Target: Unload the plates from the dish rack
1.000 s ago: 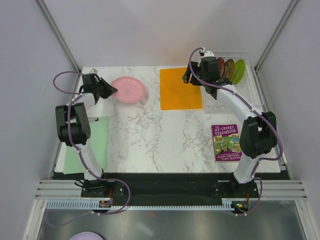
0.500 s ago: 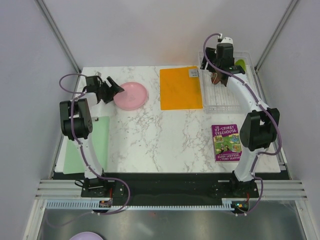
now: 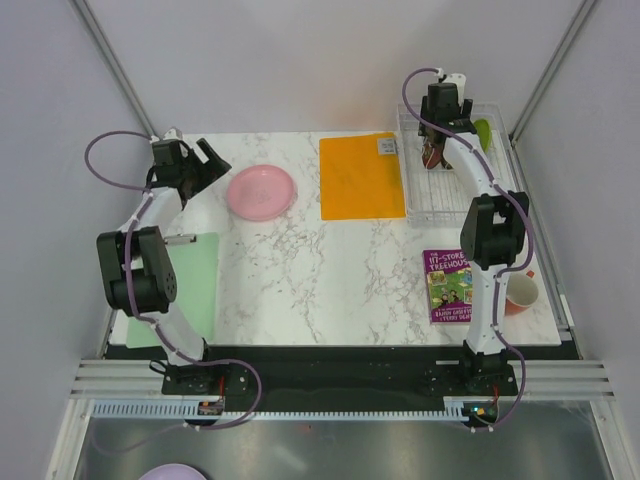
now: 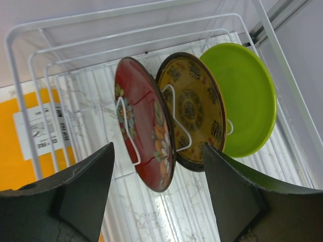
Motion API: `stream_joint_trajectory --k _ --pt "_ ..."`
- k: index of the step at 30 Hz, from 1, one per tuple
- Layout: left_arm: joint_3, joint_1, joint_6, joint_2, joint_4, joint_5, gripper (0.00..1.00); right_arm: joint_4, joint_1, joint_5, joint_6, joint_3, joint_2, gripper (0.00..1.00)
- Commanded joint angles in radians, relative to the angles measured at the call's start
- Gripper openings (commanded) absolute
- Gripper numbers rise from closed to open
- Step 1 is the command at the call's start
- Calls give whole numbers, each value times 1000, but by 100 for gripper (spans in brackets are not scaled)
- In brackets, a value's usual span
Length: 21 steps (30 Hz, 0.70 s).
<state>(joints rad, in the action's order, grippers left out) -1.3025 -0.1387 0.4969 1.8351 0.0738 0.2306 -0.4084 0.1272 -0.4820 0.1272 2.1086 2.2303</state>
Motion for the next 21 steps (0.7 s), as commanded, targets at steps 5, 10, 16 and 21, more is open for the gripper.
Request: stream_joint_trajectory --k 5,10,16,21 --pt "139 25 -72 -281 -14 -14 100 -9 -23 -69 -81 105 84 70" --pt "222 37 -73 -418 -32 15 100 5 -40 -46 -100 108 107 48" --pt "244 44 -72 -520 -13 79 100 11 -51 5 -107 110 129 40" --pt "238 45 -70 -580 -8 105 99 29 -52 48 -110 109 147 14"
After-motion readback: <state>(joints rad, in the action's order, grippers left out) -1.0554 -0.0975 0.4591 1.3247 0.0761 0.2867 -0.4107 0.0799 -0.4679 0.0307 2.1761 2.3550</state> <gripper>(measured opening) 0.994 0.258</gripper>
